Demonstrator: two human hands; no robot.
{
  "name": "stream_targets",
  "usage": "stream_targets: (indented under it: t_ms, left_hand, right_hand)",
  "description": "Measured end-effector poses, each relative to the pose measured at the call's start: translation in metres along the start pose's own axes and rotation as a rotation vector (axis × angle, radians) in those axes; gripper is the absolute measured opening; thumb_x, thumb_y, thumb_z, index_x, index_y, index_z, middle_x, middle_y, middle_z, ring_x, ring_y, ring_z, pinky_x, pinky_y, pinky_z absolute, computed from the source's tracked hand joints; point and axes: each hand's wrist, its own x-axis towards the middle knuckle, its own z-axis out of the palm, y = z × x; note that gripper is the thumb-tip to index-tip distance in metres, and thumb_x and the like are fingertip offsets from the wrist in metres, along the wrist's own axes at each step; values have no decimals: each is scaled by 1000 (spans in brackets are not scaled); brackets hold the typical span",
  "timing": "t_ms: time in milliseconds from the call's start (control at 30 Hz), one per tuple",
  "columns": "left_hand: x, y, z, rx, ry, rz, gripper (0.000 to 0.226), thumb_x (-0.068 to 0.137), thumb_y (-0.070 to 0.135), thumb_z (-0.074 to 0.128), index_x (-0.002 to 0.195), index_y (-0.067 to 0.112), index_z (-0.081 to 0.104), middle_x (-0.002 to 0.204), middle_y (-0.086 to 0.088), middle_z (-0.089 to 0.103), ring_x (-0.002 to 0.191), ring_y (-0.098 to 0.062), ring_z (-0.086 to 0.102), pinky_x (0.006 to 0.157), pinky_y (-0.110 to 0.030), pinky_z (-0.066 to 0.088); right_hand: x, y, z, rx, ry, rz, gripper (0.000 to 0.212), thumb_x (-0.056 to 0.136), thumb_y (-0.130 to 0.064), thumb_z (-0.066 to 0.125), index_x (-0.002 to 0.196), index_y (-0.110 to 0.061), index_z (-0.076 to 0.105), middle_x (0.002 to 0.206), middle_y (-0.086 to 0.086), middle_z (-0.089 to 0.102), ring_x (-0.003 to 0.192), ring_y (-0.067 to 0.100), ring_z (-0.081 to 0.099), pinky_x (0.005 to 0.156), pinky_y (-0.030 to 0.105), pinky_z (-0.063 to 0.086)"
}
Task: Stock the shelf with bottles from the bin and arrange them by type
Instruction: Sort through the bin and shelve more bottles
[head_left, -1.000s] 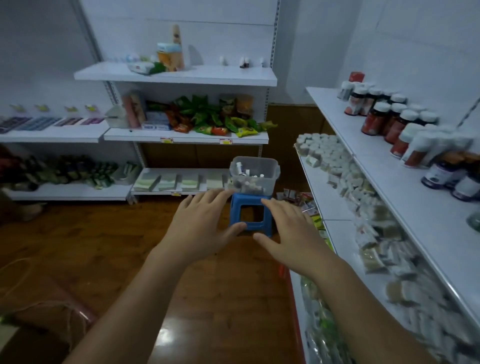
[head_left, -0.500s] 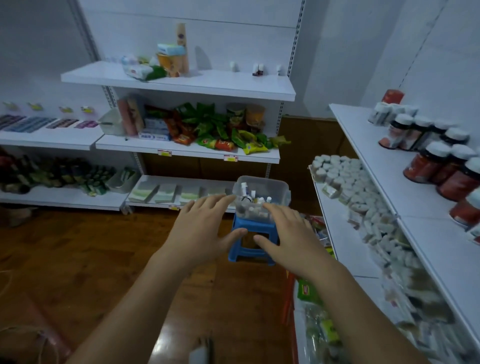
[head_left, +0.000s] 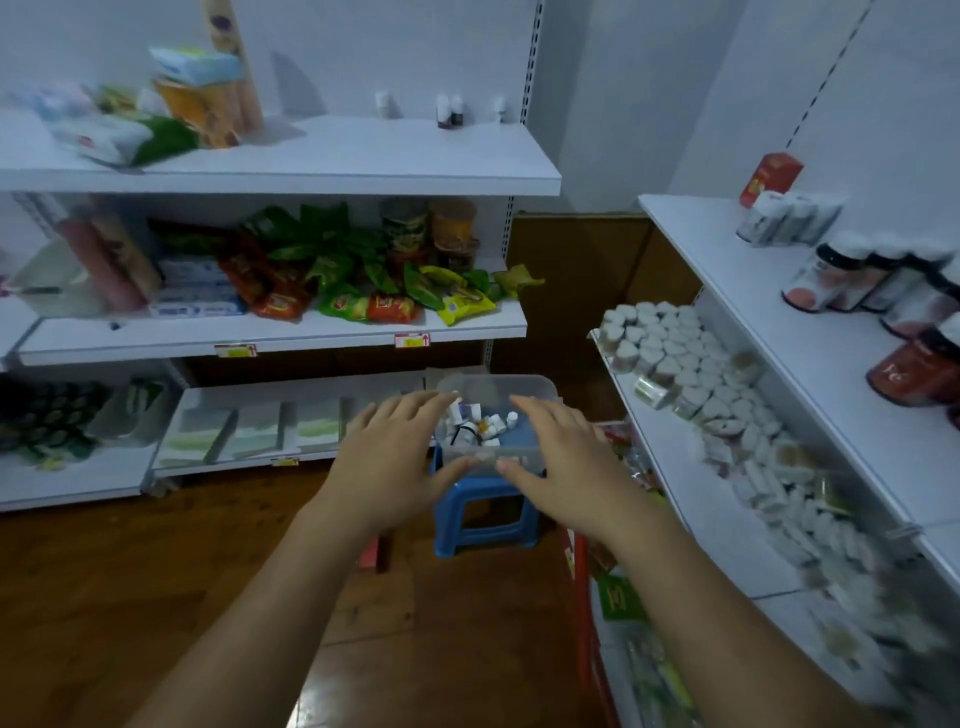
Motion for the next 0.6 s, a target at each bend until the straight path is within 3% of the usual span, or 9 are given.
stream_targets:
  t_ms: [200,367,600]
  left_hand:
    - [72,-27,29,-6,-81,-7,83,92,83,41,161,39,25,164,12,38,150,-16,36,125,-46,32]
    - [138,-44,69,-22,-174,-49,80,94,81,45,160,38,28,159,10,43,143,-17,45,114,-41,41]
    - [218,-64,150,-153,-371,-218,79,95,68,57,161,33,31,160,3,43,140,-19,49,107,-39,49]
  right_hand:
    - [62,35,9,57,-32,84,80,97,-64,56,162,-39,17,165,-10,27,153,17,23,124,49,23]
    - [126,81,23,123,-91,116,79,97,-62,57,162,-38,18,164,-8,29,152,20,27,122,47,28]
    - [229,154,62,337,-228,192,71,98,-53,63,158,-35,29,159,0,40,142,25,43,108,39,43]
